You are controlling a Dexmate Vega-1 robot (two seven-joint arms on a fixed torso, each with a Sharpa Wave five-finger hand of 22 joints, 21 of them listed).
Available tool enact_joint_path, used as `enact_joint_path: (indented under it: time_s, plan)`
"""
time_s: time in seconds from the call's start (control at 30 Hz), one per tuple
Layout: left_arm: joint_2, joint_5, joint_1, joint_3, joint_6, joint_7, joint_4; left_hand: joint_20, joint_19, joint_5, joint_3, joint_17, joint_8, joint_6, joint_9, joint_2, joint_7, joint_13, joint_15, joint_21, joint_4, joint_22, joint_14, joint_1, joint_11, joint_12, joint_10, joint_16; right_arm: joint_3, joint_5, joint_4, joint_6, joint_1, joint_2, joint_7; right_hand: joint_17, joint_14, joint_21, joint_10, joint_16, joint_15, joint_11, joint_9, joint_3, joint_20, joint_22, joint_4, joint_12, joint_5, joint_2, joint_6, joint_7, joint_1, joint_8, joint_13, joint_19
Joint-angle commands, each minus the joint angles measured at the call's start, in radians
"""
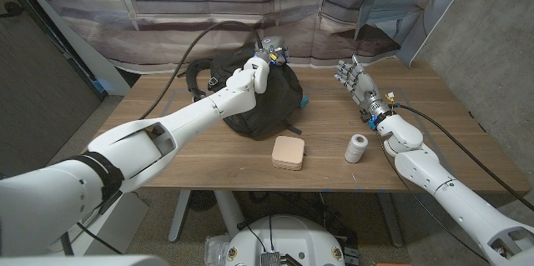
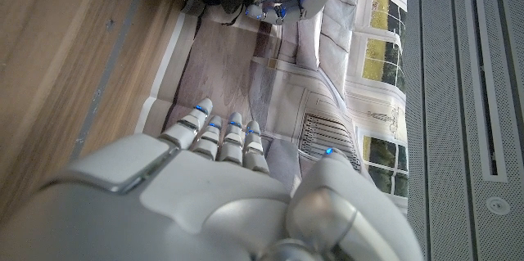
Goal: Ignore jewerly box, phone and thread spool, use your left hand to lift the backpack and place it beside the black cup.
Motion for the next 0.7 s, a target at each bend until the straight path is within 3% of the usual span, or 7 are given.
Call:
enact_joint_path:
  time_s: [0.03,0.37,0.47,0.57,0.6,0.7]
  plan:
    - [0.001,-0.024,0.003,0.000,-0.006,0.004,0.005,-0.056,-0.004,0.007,0.008,0.001,-0.003,0.007,0.001,0.004,-0.001,0.002,-0.002,-0.004,0.000,0.002,-0.008,-0.006,-0.016,0.004,0.022,-0.008,-0.003,-0.001,0.003,-0.010,0.003,-0.003,0.003,0.002,0.009,0.000,0.011,-0.004,0.000,0.002,0.004,-0.008,0.000,0.006,0.003,-0.001,-0.002,0.007,0.005,0.001,0.008,-0.003,0.004,0.008]
    - [0.028,-0.036,0.010,-0.011,0.007,-0.022,-0.036,-0.021,-0.062,0.002,0.026,-0.027,-0.035,-0.070,0.004,0.002,-0.009,-0.016,0.003,-0.033,0.019,0.000,-0.091,-0.048,-0.017,-0.020,-0.047,-0.074,-0.004,-0.004,0.000,-0.014,0.004,-0.006,0.003,0.002,0.008,0.000,0.011,-0.004,-0.001,-0.001,0.004,-0.008,0.000,0.006,0.003,-0.002,-0.002,0.007,0.005,0.000,0.009,-0.003,0.004,0.008]
    - [0.034,-0.042,0.008,-0.014,0.002,-0.032,-0.042,0.017,-0.111,0.002,0.028,-0.088,-0.068,-0.160,0.011,-0.016,-0.025,-0.043,0.011,-0.068,0.042,-0.002,-0.194,-0.100,-0.017,-0.034,-0.141,-0.113,-0.005,-0.005,0.000,-0.015,0.006,-0.005,0.003,0.002,0.008,0.000,0.011,-0.004,0.000,0.000,0.004,-0.008,0.000,0.006,0.003,-0.001,-0.002,0.008,0.005,-0.001,0.009,-0.003,0.004,0.008]
    - [0.032,-0.023,0.005,-0.004,0.018,-0.028,-0.039,0.033,-0.129,0.004,0.029,-0.123,-0.078,-0.188,0.013,-0.024,-0.035,-0.062,0.014,-0.087,0.050,-0.004,-0.237,-0.121,-0.015,-0.039,-0.203,-0.113,-0.005,-0.001,-0.002,-0.021,0.006,-0.003,-0.001,0.002,0.008,0.000,0.011,-0.004,0.001,-0.001,0.004,-0.008,0.001,0.006,0.003,-0.002,-0.002,0.008,0.005,-0.001,0.009,-0.003,0.004,0.008]
    - [0.034,-0.037,0.003,-0.010,0.006,-0.039,-0.037,0.046,-0.156,0.005,0.033,-0.152,-0.090,-0.216,0.014,-0.029,-0.045,-0.078,0.018,-0.105,0.051,-0.002,-0.290,-0.130,-0.016,-0.033,-0.236,-0.114,-0.006,-0.003,-0.001,-0.020,0.007,-0.003,-0.001,0.002,0.008,0.000,0.011,-0.004,0.001,0.000,0.004,-0.008,0.000,0.006,0.003,-0.002,-0.002,0.008,0.005,-0.001,0.009,-0.003,0.004,0.008]
    - [0.033,-0.033,-0.001,-0.005,0.012,-0.045,-0.032,0.059,-0.169,0.006,0.033,-0.171,-0.096,-0.229,0.013,-0.036,-0.047,-0.091,0.029,-0.119,0.054,-0.003,-0.333,-0.141,-0.017,-0.031,-0.256,-0.114,-0.007,-0.004,0.005,-0.018,0.010,-0.002,0.003,0.002,0.008,0.000,0.011,-0.004,0.000,0.001,0.004,-0.008,0.001,0.006,0.003,-0.001,-0.002,0.008,0.005,-0.001,0.009,-0.003,0.004,0.008]
